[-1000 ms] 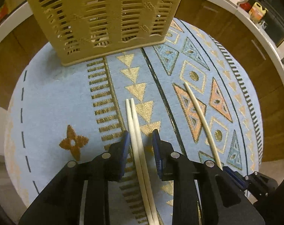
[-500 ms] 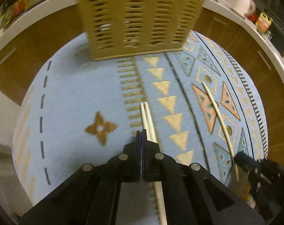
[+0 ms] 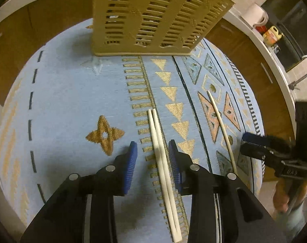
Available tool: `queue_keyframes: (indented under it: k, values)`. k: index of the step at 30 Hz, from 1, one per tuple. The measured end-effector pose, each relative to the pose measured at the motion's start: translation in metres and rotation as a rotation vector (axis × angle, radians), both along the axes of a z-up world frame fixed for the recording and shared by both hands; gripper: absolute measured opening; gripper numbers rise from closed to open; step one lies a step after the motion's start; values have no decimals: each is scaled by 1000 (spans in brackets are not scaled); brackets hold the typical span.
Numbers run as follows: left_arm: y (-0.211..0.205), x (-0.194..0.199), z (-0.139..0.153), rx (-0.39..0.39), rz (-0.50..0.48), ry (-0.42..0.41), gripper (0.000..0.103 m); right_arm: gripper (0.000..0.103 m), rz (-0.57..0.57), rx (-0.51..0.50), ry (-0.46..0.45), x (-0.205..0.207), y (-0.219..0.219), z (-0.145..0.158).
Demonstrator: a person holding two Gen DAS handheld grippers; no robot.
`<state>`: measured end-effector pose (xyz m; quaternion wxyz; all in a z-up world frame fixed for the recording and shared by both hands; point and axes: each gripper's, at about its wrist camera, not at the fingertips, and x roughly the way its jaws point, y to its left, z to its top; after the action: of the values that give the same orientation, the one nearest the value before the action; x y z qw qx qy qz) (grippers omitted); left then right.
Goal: Organize utensils
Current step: 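Reopen and reposition the left tool on the two chopsticks while the right tool holds its chopstick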
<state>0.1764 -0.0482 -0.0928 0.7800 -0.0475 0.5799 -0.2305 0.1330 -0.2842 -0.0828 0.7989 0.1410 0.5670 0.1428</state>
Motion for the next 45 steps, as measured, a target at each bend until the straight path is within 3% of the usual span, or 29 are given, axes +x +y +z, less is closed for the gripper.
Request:
queue_keyframes:
  k: [2, 4, 9, 12, 16, 21, 35, 40, 45]
  values:
    - [-9, 8, -3, 20, -12, 28, 31, 53, 28, -20, 37, 15, 6, 2]
    - [-17, 14, -8, 45, -31, 56, 30, 38, 58, -56, 73, 31, 15, 4]
    - [-27, 26, -9, 83, -45, 75, 29, 34, 102, -125, 126, 52, 30, 4]
    - [-38, 26, -10, 125, -69, 70, 22, 27, 113, -157, 163, 61, 36, -4]
    - [-51, 24, -12, 179, -93, 38, 22, 20, 121, -202, 190, 66, 40, -13]
    - [-68, 19, -14, 227, -125, 15, 22, 19, 123, -246, 190, 68, 42, -12]
    - [-77, 10, -15, 263, -142, -3, 22, 19, 165, -303, 201, 78, 52, -15]
    - [-76, 7, -16, 269, -127, -9, 21, 8, 171, -312, 200, 75, 55, -14]
    - [-84, 4, -17, 295, -129, -33, 24, 7, 174, -312, 201, 75, 53, -16]
